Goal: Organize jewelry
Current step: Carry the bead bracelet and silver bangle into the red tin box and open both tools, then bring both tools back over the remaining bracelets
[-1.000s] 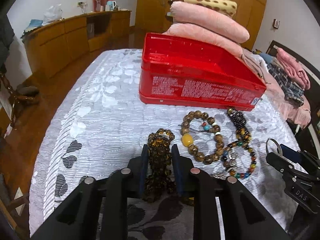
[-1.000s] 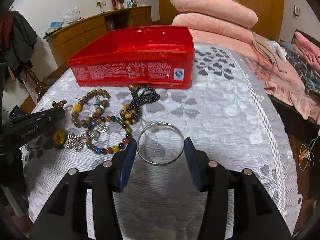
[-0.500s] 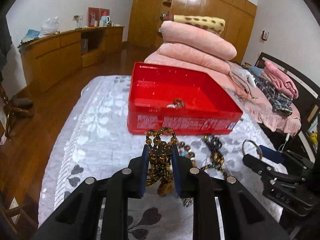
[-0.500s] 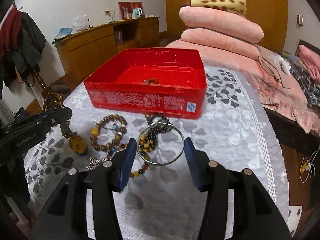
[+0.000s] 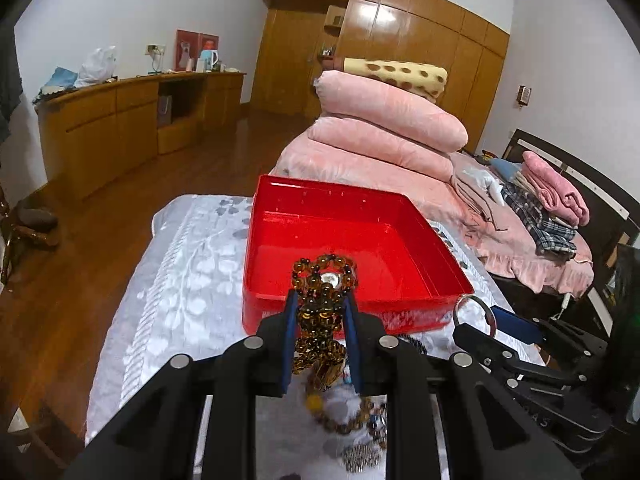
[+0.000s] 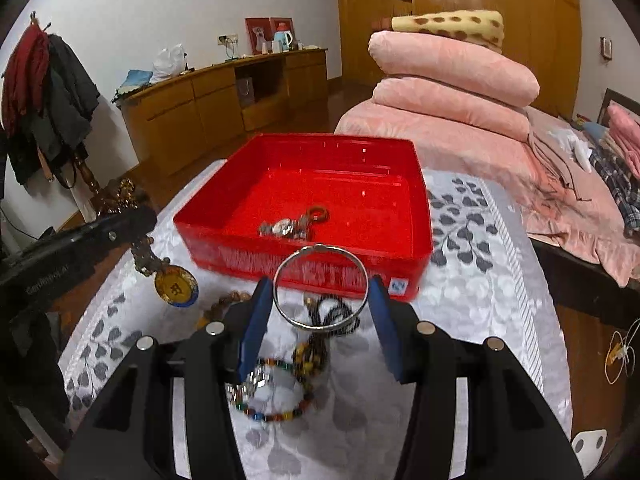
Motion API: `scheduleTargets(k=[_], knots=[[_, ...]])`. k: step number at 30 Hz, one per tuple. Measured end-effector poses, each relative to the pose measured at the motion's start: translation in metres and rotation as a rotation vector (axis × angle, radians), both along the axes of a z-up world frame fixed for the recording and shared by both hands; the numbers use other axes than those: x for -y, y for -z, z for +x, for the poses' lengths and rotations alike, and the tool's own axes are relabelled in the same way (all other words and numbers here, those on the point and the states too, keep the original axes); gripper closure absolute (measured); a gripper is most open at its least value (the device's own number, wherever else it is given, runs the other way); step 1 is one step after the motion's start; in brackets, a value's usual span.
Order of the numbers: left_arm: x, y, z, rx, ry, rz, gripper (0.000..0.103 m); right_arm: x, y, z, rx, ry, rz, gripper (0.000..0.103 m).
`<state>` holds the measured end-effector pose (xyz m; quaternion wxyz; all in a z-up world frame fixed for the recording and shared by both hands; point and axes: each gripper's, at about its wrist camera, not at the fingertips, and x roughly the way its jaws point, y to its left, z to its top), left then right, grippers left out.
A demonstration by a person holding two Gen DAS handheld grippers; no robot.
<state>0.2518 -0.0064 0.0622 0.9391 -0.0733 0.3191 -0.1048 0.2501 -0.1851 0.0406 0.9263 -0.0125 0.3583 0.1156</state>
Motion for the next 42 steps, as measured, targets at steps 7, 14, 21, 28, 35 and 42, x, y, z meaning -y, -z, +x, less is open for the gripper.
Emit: scheduleTargets(k=[7, 14, 21, 28, 35, 42], knots=[[0.007, -0.003, 0.031, 0.003, -0.013, 0.009, 0.081, -0.001, -0.008, 0.027, 0.007, 0.004, 0.033, 0.056], [0.012, -0.005, 0.056, 0.042, -0.035, -0.003, 0.081, -0.003, -0.006, 0.059, -0.005, 0.020, 0.056, 0.056], [0.013, -0.009, 0.076, 0.080, -0.040, -0.028, 0.081, -0.005, 0.001, 0.086, -0.022, 0.026, 0.070, 0.056], [0.016, 0.015, 0.095, -0.028, -0.045, -0.006, 0.076, -0.008, 0.016, 0.101, -0.054, 0.043, 0.053, 0.043], [0.005, 0.002, 0.076, 0.021, -0.075, -0.002, 0.054, 0.002, 0.009, 0.088, -0.013, 0.059, 0.080, 0.042], [0.001, 0.002, 0.042, 0.034, -0.076, 0.055, 0.042, 0.012, 0.007, 0.049, 0.021, 0.063, 0.073, 0.042]])
